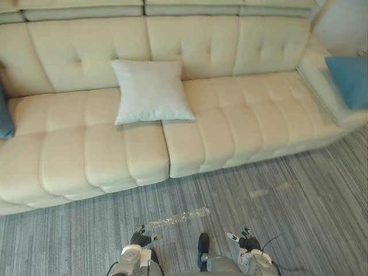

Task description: Pick up cushions and gather them together orderly.

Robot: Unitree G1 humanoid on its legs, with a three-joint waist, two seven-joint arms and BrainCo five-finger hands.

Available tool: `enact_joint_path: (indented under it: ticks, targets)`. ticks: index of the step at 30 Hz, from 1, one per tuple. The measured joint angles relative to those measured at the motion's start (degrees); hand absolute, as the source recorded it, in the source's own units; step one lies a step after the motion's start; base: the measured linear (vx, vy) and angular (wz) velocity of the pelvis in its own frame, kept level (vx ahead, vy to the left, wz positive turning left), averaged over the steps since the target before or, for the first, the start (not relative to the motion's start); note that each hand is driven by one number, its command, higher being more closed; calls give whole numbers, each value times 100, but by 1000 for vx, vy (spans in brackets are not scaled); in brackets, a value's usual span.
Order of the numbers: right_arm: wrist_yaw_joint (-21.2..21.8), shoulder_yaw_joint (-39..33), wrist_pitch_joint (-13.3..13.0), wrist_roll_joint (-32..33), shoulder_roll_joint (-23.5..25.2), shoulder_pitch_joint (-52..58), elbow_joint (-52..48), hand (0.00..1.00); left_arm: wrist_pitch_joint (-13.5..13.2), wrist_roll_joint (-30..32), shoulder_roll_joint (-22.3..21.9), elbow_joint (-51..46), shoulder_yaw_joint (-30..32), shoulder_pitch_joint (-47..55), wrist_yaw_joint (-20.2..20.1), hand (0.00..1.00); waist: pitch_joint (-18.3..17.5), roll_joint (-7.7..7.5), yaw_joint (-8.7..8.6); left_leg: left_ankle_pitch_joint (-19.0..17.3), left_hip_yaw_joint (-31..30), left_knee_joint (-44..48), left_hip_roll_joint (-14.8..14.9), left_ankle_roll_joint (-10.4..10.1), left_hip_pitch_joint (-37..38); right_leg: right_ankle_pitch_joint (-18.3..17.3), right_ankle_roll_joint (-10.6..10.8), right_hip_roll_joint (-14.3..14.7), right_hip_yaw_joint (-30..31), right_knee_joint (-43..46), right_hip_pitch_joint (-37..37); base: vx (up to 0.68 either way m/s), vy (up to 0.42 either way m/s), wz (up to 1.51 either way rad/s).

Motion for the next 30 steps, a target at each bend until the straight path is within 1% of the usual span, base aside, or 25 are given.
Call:
enact_joint_path:
  ticks: [2,3,4,5,6,7,9,10,11,12,13,14,15,16,18,19,20,21,22,23,24,26,28,29,30]
  targets:
    - [-2,0,0,-32,-56,-40,8,0,2,0,62,-50,-3,70,6,0,-26,61,7,-9,424,-37,241,-102,88,-301,57,-451,-899,421,10,-81,-114,-61]
    - [-5,4,11,-37,-60,-59,25,0,6,-1,65,-47,-8,100,8,0,-59,1,48,33,657,-43,315,-225,133,-371,51,-763,-1313,551,-1,-62,-171,-78]
    - [-2,44,22,-37,-43,-58,28,0,9,-3,70,-42,-10,205,9,0,-146,-149,60,54,834,-15,318,-360,189,-181,60,-996,-1433,508,-27,-26,-278,-98]
    - [3,93,22,-37,-26,-57,24,0,24,-3,84,-13,-16,310,9,0,-222,-338,55,25,948,25,274,-562,287,76,483,-1049,-1252,266,-29,-4,-367,-114]
    - [0,91,24,-36,-83,-123,38,0,63,-3,48,55,-26,270,11,0,-186,-187,67,66,973,-4,475,-659,379,55,478,-693,-996,129,-35,2,-453,-136]
    - [5,92,3,-26,-142,-110,34,0,88,-2,-34,107,-183,250,3,0,-187,-10,47,242,987,-80,726,-627,476,154,333,-221,-722,-260,7,9,-362,-132]
    - [7,37,15,-16,-259,-95,114,0,96,-2,-191,128,-227,209,4,0,-180,171,44,259,965,137,1086,-618,645,107,122,226,-417,-378,4,37,-317,-132]
    - [10,1,18,-3,-255,-63,217,0,96,-3,-247,131,-221,181,4,0,-157,149,32,323,677,819,1361,-402,556,-36,13,436,-132,-311,12,49,-322,-122]
    - [11,-4,21,2,-250,-16,225,0,93,-2,-277,126,-224,184,-2,0,-136,105,34,351,306,1340,1450,20,360,-102,-24,512,34,-294,35,43,-304,-122]
    - [11,-8,16,27,-251,35,225,0,78,-1,-344,58,-223,192,-11,0,-83,83,53,146,-648,2062,1359,208,44,-195,-7,605,295,-320,118,81,-207,-139]
    - [-2,-53,16,49,-334,27,261,0,39,-7,-427,-56,-234,197,-11,0,17,105,95,-343,-1725,2624,812,-182,-208,-250,-75,715,689,-390,259,124,-148,-144]
    - [-18,-96,16,58,-360,41,269,0,11,-9,-437,-84,-251,195,-16,0,57,125,84,-535,-2019,2777,533,-320,-336,-254,-88,753,844,-424,340,140,-53,-135]
    - [-43,-176,8,95,-368,121,268,0,-3,-25,-434,-158,-344,202,-7,0,85,127,83,-691,-2254,2777,173,-381,-542,-251,-126,777,1011,-472,452,147,-35,-92]
    - [-51,-205,6,110,-369,182,268,0,-12,-60,-433,-173,-413,209,-3,0,104,164,83,-708,-2308,2616,-69,-401,-694,-252,-129,805,1113,-517,533,141,-16,-94]
    - [-54,-389,5,247,-360,240,252,0,-27,-120,-462,-272,-540,182,-11,0,137,327,94,-625,-2468,1588,-564,-340,-1063,-252,-124,986,1463,-670,628,114,14,-95]
    - [-56,-410,0,259,-367,234,227,0,-22,-121,-468,-269,-562,168,-13,0,125,407,132,-505,-2613,1138,-697,-348,-1186,-249,-122,1083,1594,-726,631,140,75,-124]
    - [-64,-418,-6,262,-354,236,227,0,-26,-125,-451,-299,-558,161,-13,0,131,424,260,13,-2863,899,-817,-280,-1169,-206,-77,1182,1838,-832,682,248,108,-135]
    - [-70,-388,-5,270,-261,225,223,0,-19,-124,-415,-276,-555,147,-12,0,88,397,345,42,-2881,777,-913,-70,-1048,-167,-11,1202,2090,-944,806,362,112,-116]
    - [-62,-382,-26,269,-182,210,179,0,3,-125,-375,-243,-558,113,-21,0,41,321,277,-102,-2928,785,-991,43,-1029,-216,79,1179,2226,-940,786,342,79,-69]
    - [-59,-390,-18,268,-154,225,186,0,5,-125,-382,-244,-558,95,-27,0,64,282,273,-197,-2867,832,-1006,100,-976,-322,161,1139,2290,-786,734,332,73,-41]
    - [-65,-397,-11,254,-88,262,149,0,21,-126,-402,-262,-552,87,-41,0,31,209,263,-305,-2685,846,-1025,112,-891,-547,256,1039,2375,-351,591,334,96,-49]
    - [-47,-402,-10,221,-53,341,-36,0,42,-125,-424,-252,-568,108,-45,0,19,167,282,-559,-2386,901,-1074,281,-548,-916,617,869,2507,922,221,338,112,-61]
    - [-43,-396,-5,206,-43,252,-34,0,112,-120,-372,-197,-623,196,-38,0,22,134,228,-810,-2174,886,-1139,398,-20,-986,850,617,2342,2713,-329,383,85,-46]
    - [-43,-390,-3,203,-35,213,-21,0,126,-117,-331,-113,-696,179,-38,0,31,95,175,-848,-2128,801,-1153,419,211,-1074,767,491,2166,3094,-421,385,17,-16]
    - [-27,-370,-1,196,-29,198,-17,0,129,-117,-308,-53,-745,148,-34,0,33,104,113,-849,-2095,564,-1127,420,532,-1187,601,350,1875,3232,-518,403,-31,-11]
